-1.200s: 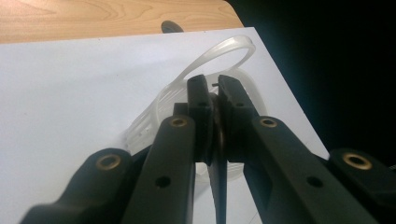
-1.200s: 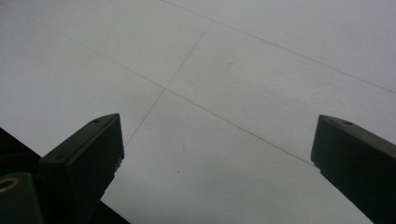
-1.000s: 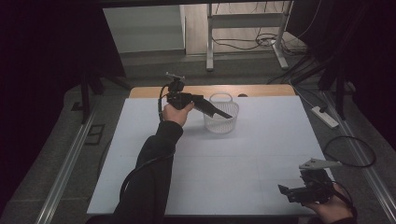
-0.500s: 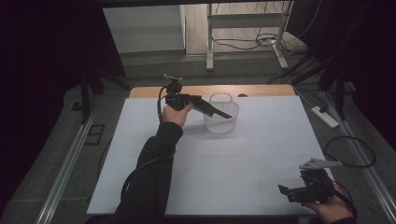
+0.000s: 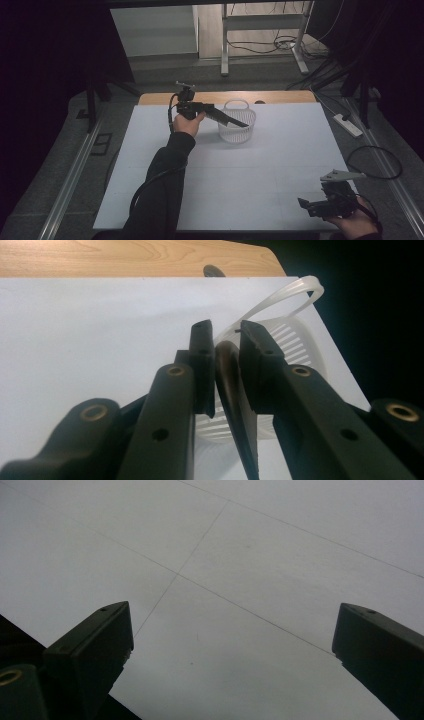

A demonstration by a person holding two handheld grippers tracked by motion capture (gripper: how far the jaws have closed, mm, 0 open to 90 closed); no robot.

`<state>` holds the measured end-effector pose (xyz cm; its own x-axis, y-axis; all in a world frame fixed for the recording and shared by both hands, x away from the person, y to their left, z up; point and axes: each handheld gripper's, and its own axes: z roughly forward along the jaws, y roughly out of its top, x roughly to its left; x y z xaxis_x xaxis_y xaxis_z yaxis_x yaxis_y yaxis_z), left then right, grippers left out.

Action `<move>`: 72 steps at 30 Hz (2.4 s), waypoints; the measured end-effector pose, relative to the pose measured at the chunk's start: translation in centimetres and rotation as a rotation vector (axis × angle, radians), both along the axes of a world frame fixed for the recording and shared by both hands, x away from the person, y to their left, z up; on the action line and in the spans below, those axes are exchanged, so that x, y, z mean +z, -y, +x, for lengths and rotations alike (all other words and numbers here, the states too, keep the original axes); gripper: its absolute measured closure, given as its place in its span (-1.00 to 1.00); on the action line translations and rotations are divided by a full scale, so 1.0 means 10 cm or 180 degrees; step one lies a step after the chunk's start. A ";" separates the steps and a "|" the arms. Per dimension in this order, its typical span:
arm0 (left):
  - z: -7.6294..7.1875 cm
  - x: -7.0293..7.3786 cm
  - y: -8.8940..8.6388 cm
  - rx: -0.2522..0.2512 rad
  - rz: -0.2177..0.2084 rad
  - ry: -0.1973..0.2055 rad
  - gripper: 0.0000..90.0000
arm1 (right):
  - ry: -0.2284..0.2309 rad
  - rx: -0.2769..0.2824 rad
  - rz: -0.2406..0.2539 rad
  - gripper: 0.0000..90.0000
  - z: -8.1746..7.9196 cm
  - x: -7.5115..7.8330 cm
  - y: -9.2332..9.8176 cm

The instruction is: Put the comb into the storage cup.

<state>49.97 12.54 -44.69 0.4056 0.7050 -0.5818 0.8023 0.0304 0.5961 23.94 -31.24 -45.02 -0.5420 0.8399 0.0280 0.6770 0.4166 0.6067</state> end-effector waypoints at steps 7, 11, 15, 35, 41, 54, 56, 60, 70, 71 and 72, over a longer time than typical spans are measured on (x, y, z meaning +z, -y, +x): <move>0.00 -0.01 0.00 0.0033 0.0057 0.0021 0.57 | 0.0000 0.0002 -0.0001 -0.93 0.00 0.00 0.00; 0.00 -0.01 0.01 0.0041 0.0126 0.0044 0.51 | 0.0000 0.0004 -0.0003 -0.93 0.00 0.00 0.00; 0.00 -0.01 0.01 0.0043 0.0193 0.0069 0.48 | 0.0004 0.0002 -0.0006 -0.93 0.00 0.00 0.00; -0.02 0.01 0.04 0.0065 0.0441 0.0234 0.10 | -0.0007 0.0006 -0.0009 -0.93 0.00 0.00 -0.01; -0.02 0.02 0.06 0.0053 0.0534 0.0288 -0.04 | 0.0000 0.0004 -0.0010 -0.93 0.00 0.00 -0.01; -0.03 0.04 0.07 0.0019 0.0685 0.0373 -0.35 | -0.0007 0.0007 -0.0005 -0.93 0.00 0.00 0.00; -0.04 0.05 0.07 0.0020 0.0698 0.0383 -0.41 | -0.0008 0.0007 -0.0005 -0.93 0.00 0.00 0.00; -0.04 0.07 0.05 0.0002 0.0765 0.0436 -0.52 | -0.0010 0.0007 -0.0005 -0.93 0.00 0.00 0.00; -0.07 0.13 0.06 -0.0084 0.0912 0.0563 -0.74 | -0.0012 0.0008 -0.0004 -0.93 0.00 0.00 0.00; -0.08 0.14 0.07 -0.0129 0.0957 0.0568 -0.77 | -0.0011 0.0009 -0.0004 -0.93 0.00 0.00 0.00; -0.08 0.15 0.07 -0.0150 0.0986 0.0571 -0.80 | -0.0011 0.0009 -0.0004 -0.93 0.00 0.00 0.00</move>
